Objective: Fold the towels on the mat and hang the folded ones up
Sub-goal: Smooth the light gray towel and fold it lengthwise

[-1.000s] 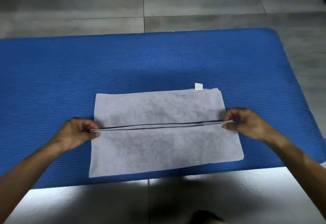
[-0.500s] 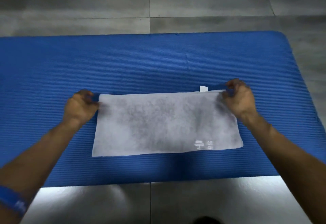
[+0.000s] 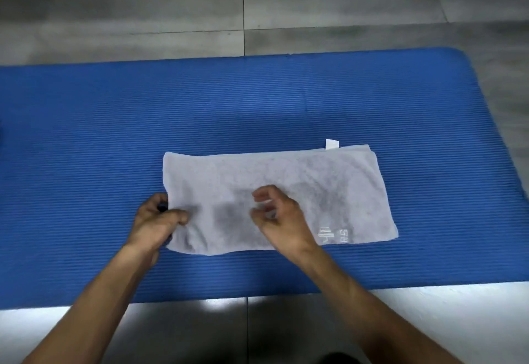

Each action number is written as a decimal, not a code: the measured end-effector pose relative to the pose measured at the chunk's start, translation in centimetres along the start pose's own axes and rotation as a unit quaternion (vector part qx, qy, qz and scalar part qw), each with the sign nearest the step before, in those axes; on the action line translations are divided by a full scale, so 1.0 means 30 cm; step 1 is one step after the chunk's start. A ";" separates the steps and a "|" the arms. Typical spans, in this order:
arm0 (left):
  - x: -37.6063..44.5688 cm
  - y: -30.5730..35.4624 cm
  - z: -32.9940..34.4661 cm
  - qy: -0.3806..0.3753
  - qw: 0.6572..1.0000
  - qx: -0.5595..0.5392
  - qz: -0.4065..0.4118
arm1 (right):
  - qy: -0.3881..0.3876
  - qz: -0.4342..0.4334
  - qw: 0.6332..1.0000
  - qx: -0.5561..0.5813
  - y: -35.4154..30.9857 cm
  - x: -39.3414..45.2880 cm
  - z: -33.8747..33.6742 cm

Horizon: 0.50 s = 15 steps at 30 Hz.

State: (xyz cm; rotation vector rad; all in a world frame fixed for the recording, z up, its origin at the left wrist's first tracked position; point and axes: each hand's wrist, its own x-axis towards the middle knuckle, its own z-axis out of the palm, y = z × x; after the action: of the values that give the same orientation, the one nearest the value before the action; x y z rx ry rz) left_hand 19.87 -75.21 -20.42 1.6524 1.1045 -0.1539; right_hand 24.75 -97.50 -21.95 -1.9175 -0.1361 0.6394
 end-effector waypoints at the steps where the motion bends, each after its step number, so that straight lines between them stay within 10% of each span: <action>1: -0.035 0.032 0.024 -0.002 1.000 0.014 0.019 | -0.029 0.036 0.998 0.049 -0.043 0.016 0.015; 8: -0.308 0.193 0.216 -0.252 0.949 0.006 0.189 | 0.025 0.085 0.962 0.257 -0.184 0.088 -0.050; 15: -0.288 0.129 0.265 -0.192 0.956 0.006 0.223 | 0.119 0.075 0.962 0.232 0.006 0.012 -0.410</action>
State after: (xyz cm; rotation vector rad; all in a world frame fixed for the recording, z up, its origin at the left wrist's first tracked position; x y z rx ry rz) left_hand 21.14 -86.61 -15.77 1.7476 0.4249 -0.1787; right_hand 31.06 -107.51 -18.60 -1.5385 0.2935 0.4825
